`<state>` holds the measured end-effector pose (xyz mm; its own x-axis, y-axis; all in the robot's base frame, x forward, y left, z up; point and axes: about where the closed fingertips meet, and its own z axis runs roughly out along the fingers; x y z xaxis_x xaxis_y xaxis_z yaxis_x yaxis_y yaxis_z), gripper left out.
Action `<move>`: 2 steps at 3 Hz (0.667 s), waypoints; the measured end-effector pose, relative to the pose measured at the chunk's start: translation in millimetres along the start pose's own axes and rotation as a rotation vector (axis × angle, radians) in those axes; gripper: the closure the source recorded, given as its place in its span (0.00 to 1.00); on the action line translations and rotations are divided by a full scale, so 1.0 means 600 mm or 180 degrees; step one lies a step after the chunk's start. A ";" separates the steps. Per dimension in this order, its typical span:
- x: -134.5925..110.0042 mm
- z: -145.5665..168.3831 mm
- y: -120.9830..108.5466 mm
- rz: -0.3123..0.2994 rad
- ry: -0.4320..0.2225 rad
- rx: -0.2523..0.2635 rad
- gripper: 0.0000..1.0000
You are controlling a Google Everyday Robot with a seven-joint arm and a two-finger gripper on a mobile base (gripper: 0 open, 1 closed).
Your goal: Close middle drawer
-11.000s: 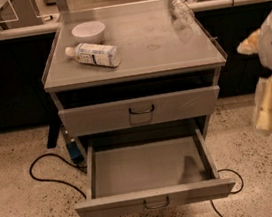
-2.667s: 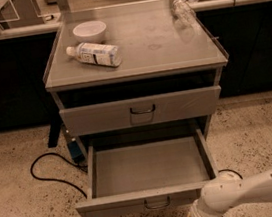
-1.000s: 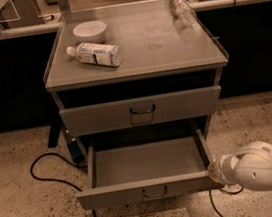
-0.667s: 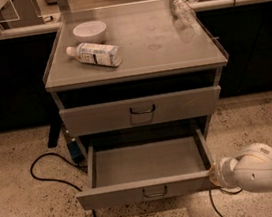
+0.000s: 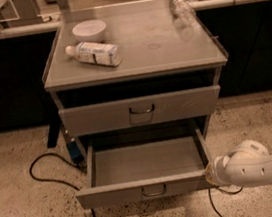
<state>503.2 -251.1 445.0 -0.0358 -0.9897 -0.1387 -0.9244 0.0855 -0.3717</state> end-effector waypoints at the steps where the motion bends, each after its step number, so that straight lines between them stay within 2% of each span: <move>1: 0.000 -0.001 0.000 0.0000 0.0000 0.0000 1.00; 2: -0.010 0.021 -0.003 0.0009 -0.0010 -0.0046 1.00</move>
Offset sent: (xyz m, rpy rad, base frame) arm 0.0269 0.0322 -0.0542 0.0107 0.0443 -0.0026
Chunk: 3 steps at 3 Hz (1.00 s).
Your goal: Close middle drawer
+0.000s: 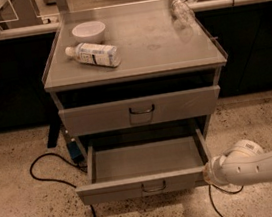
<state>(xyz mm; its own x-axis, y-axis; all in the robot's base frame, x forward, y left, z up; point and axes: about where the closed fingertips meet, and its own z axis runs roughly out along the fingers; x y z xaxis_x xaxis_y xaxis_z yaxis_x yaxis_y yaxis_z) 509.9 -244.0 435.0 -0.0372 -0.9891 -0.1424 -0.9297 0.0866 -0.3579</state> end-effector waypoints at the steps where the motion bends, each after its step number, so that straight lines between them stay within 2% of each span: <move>1: 0.000 0.000 0.000 0.0000 0.0000 0.0000 1.00; 2: -0.012 0.014 -0.042 0.0086 -0.0042 0.0105 1.00; 3: -0.012 0.013 -0.042 0.0086 -0.0042 0.0106 1.00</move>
Offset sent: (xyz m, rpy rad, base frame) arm 0.1626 0.0590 -0.0239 0.1140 -0.2024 -0.1608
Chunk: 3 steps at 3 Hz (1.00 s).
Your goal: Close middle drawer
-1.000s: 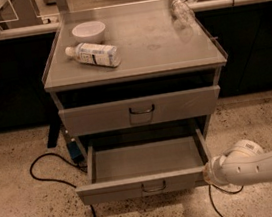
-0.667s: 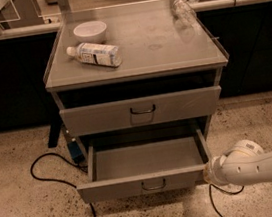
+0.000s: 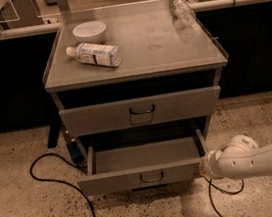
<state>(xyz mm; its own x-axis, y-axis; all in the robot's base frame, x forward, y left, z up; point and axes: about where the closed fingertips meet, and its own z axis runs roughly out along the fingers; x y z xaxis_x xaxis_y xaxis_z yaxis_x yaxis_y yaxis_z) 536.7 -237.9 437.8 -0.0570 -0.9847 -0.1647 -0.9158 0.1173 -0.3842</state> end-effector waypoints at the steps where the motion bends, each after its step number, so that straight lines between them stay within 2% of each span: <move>1: -0.027 0.023 -0.050 0.0140 -0.0106 0.0110 1.00; 2: -0.027 0.023 -0.050 0.0140 -0.0106 0.0110 1.00; 3: -0.032 0.047 -0.077 0.0163 -0.0088 0.0129 1.00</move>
Offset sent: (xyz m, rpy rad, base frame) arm 0.0291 0.0117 -0.0006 0.0376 -0.0264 -0.0269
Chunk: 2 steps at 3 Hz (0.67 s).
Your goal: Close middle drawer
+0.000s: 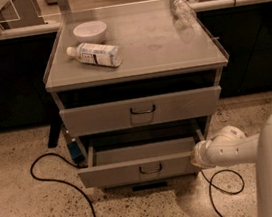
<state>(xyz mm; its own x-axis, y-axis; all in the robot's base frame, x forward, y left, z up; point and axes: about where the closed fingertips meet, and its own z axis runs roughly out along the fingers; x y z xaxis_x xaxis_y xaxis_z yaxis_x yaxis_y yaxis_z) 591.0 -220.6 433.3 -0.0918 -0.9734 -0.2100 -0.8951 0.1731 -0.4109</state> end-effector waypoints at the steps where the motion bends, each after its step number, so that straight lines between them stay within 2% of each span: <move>1: -0.007 0.028 -0.022 0.0050 0.0035 -0.0006 1.00; 2: -0.027 0.064 -0.069 0.0117 0.0058 0.0028 1.00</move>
Offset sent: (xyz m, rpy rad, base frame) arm 0.1635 0.0286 -0.0204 0.0056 -0.0125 -0.1006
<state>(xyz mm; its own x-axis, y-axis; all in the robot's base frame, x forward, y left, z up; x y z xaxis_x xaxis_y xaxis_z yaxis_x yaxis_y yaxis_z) 646.4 -206.0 419.7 -0.1325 -0.9689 -0.2088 -0.8871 0.2099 -0.4110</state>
